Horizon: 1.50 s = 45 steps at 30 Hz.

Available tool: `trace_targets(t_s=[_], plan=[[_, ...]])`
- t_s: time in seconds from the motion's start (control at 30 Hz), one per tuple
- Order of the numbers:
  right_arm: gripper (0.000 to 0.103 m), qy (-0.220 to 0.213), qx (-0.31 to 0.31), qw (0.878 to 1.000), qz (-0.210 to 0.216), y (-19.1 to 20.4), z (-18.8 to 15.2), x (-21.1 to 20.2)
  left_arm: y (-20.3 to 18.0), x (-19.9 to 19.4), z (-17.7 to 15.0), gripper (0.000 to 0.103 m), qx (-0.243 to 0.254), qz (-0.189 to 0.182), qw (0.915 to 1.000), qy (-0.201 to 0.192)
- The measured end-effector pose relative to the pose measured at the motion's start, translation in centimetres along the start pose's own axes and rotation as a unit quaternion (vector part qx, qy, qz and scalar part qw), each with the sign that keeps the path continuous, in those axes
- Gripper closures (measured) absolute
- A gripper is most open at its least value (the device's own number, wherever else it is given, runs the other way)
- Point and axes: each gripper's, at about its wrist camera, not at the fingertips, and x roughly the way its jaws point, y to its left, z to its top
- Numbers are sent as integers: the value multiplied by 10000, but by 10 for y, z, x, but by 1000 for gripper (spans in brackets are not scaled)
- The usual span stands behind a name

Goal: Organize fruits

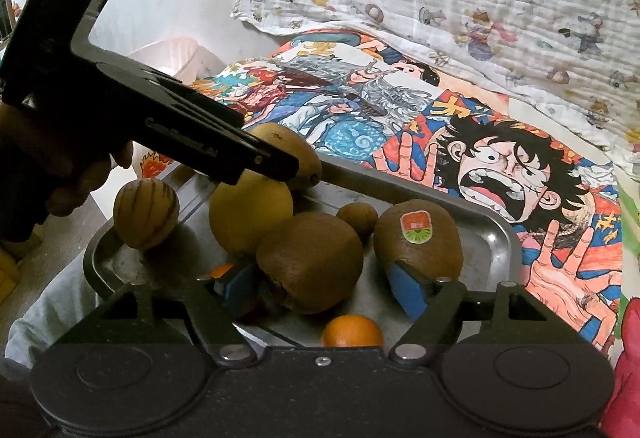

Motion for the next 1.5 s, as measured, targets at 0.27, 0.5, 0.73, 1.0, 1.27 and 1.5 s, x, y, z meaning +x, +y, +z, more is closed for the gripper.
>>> trace_targets(t_s=[0.27, 0.5, 0.73, 1.0, 1.27, 1.5], plan=[[20, -291, 361, 9989, 34, -3, -8, -10, 4, -15, -6, 8, -298, 98, 9992, -233], [15, -688, 662, 9954, -9, -4, -22, -22, 8, -35, -19, 2, -753, 247, 9953, -549], [9, -1135, 765, 9904, -218, 1, -36, -41, 6, -61, -41, 1, -1171, 422, 9870, -1015], [4, -1611, 834, 9824, -445, 14, -55, -62, -4, -91, -73, 1, -1363, 772, 9760, -1516], [1, -2005, 1127, 9708, -680, 23, -72, -79, -14, -115, -105, 1, -1456, 1075, 9671, -1787], [1, -2256, 1079, 9640, -906, 38, -82, -87, -19, -127, -134, 0, -1431, 1379, 9608, -1936]])
